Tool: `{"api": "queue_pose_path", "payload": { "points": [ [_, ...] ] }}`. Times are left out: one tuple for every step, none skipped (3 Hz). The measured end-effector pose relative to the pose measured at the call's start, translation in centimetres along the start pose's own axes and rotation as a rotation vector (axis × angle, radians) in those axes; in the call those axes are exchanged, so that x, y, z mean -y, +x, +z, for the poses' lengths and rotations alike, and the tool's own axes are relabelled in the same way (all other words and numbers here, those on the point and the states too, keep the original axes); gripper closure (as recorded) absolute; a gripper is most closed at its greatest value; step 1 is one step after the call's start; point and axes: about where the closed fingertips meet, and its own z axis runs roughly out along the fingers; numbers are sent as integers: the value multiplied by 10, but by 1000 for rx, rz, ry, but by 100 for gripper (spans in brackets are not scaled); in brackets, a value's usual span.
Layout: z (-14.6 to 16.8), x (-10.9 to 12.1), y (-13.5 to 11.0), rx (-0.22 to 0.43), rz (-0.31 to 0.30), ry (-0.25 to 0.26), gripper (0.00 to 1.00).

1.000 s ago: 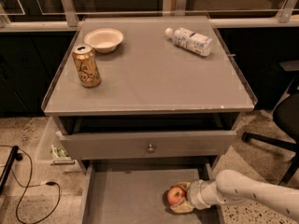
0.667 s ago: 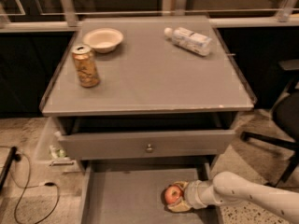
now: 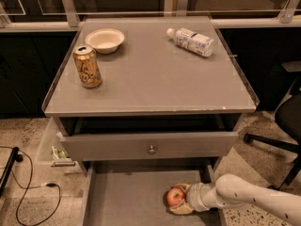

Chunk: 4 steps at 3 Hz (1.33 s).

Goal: Place apple into middle drawer

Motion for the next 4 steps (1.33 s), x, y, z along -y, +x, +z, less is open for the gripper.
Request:
{"api": "queue_pose_path", "payload": {
  "points": [
    [0,0,0,0,0,0,58],
    [0,0,0,0,0,0,35],
    [0,0,0,0,0,0,11],
    [0,0,0,0,0,0,0]
  ]
}}
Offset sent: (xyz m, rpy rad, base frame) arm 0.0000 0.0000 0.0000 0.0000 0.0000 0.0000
